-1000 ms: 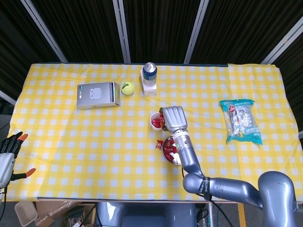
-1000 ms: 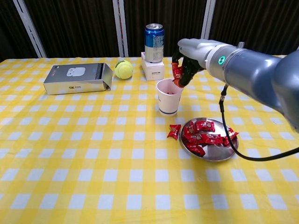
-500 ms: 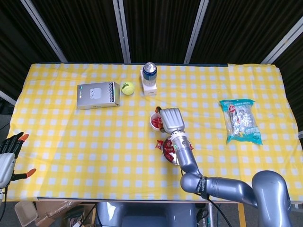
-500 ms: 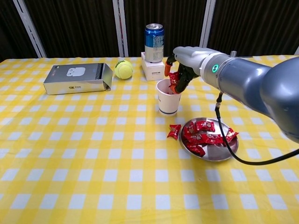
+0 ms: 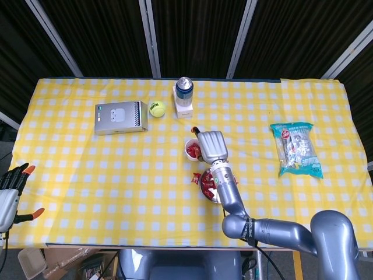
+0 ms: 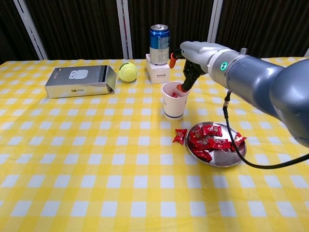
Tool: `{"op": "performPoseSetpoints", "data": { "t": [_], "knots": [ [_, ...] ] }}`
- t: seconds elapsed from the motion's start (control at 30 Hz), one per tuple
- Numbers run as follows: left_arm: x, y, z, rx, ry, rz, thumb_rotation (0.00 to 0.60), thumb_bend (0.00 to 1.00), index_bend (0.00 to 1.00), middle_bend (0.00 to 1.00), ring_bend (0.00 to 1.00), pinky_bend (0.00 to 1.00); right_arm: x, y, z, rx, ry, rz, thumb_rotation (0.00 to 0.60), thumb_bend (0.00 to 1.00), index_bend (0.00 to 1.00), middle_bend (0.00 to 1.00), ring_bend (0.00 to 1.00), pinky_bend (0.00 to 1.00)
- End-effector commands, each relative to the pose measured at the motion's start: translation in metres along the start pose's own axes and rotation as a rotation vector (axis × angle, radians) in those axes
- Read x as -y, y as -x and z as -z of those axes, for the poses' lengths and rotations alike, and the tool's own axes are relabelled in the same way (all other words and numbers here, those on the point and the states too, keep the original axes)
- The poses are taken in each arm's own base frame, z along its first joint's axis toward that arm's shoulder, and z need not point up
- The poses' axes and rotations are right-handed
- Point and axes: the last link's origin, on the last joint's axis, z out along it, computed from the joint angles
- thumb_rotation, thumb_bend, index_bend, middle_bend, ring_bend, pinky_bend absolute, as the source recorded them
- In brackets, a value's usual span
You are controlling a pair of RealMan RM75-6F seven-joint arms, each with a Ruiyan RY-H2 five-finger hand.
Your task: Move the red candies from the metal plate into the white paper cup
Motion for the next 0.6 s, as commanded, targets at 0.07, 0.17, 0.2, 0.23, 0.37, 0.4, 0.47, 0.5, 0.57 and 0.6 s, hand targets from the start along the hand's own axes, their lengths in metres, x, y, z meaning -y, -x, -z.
{"op": "performPoseSetpoints", "data": {
  "t": [0.07, 0.17, 0.2, 0.23, 0.37, 0.4, 0.47, 0.5, 0.57, 0.6],
  "knots": [
    [0.0, 0.0, 0.0, 0.001, 0.0, 0.0, 0.6, 0.01, 0.0, 0.0, 0.0, 0.0, -0.003, 0.001, 0.0, -0.003, 0.004, -0.004, 0.6, 0.4, 0.27, 0.79, 0.93, 1.0],
    [0.0, 0.0, 0.0, 0.002, -0.002, 0.001, 0.6, 0.01, 0.0, 0.0, 0.0, 0.0, -0.002, -0.001, 0.006, -0.001, -0.005, -0.015, 0.6, 0.4, 0.27, 0.79, 0.93, 1.0],
    [0.0, 0.0, 0.0, 0.003, -0.002, 0.001, 0.6, 0.01, 0.0, 0.0, 0.0, 0.0, -0.002, -0.001, 0.008, 0.002, -0.009, -0.014, 0.6, 0.4, 0.27, 0.79, 0.93, 1.0],
    [0.0, 0.0, -0.001, 0.004, -0.003, 0.0, 0.6, 0.01, 0.0, 0.0, 0.0, 0.0, -0.001, -0.003, 0.013, 0.005, -0.017, -0.015, 0.6, 0.4, 0.27, 0.79, 0.93, 1.0],
    [-0.001, 0.0, -0.001, 0.004, -0.002, 0.001, 0.6, 0.01, 0.0, 0.0, 0.0, 0.0, 0.002, -0.001, 0.035, 0.036, -0.053, 0.006, 0.6, 0.39, 0.27, 0.79, 0.93, 1.0],
    [-0.001, 0.0, -0.001, 0.004, -0.002, 0.0, 0.6, 0.01, 0.0, 0.0, 0.0, 0.0, 0.001, 0.0, 0.039, 0.045, -0.057, 0.015, 0.6, 0.39, 0.27, 0.79, 0.93, 1.0],
    [-0.001, 0.0, -0.001, 0.003, 0.001, -0.002, 0.6, 0.01, 0.0, 0.0, 0.0, 0.0, -0.001, 0.005, 0.052, 0.079, -0.061, 0.042, 0.6, 0.39, 0.27, 0.79, 0.93, 1.0],
    [-0.001, 0.0, -0.001, 0.003, 0.002, -0.002, 0.6, 0.01, 0.0, 0.0, 0.0, 0.0, -0.003, 0.008, 0.059, 0.097, -0.062, 0.048, 0.6, 0.39, 0.27, 0.79, 0.93, 1.0],
    [-0.001, 0.0, 0.0, 0.001, 0.003, -0.002, 0.6, 0.01, 0.0, 0.0, 0.0, 0.0, -0.006, 0.011, 0.069, 0.115, -0.061, 0.052, 0.6, 0.39, 0.27, 0.79, 0.93, 1.0],
    [-0.002, 0.0, 0.0, 0.0, 0.003, -0.001, 0.6, 0.01, 0.0, 0.0, 0.0, 0.0, -0.008, 0.013, 0.074, 0.125, -0.06, 0.057, 0.6, 0.39, 0.27, 0.79, 0.93, 1.0]
  ]
}}
